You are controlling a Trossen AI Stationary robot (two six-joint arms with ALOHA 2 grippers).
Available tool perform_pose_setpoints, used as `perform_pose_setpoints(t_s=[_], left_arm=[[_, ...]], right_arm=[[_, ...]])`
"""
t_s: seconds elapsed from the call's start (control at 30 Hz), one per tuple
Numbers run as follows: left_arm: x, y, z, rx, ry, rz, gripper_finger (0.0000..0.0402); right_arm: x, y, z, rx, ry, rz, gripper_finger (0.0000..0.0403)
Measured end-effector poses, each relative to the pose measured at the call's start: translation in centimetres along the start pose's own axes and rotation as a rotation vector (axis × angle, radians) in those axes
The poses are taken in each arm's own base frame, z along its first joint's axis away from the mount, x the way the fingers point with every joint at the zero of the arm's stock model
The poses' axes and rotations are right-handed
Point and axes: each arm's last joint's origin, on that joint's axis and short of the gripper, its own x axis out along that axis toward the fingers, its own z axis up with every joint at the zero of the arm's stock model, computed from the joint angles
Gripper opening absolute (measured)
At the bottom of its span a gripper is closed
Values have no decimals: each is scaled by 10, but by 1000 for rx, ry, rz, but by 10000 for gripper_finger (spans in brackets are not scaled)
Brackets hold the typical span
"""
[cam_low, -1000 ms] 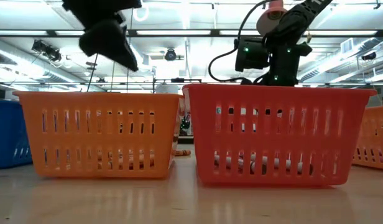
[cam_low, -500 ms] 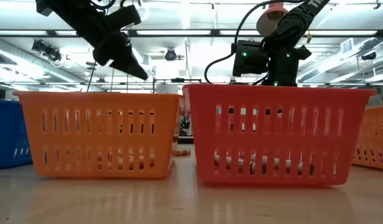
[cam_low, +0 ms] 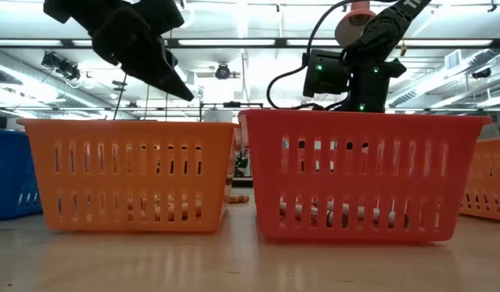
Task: Sort crayons
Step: Put the black crayon into the blue bin
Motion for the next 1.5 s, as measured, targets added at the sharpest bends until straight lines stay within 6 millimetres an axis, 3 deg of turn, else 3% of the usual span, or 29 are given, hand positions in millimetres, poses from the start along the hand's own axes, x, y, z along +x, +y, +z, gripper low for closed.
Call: perform_pose_setpoints(t_s=[0.37, 0.67, 0.8, 1.1, 1.3, 1.5], left_arm=[[1, -5, 0, -125, -54, -18, 142], [16, -6, -26, -177, -97, -1, 149], [16, -8, -25, -199, -105, -13, 149], [16, -15, -27, -133, -87, -55, 149], [18, -7, -22, -161, -128, -37, 149], [18, -12, -23, -157, -124, -65, 149]], right_arm=[[-1, 6, 8, -33, -76, 67, 15], [-2, 10, 17, -87, -165, 158, 6], [-2, 13, 16, -122, -162, 160, 28], [-6, 71, -17, -342, -145, 143, 92], [-7, 75, -15, -344, -165, 226, 126], [-8, 84, -12, -373, -209, 306, 147]])
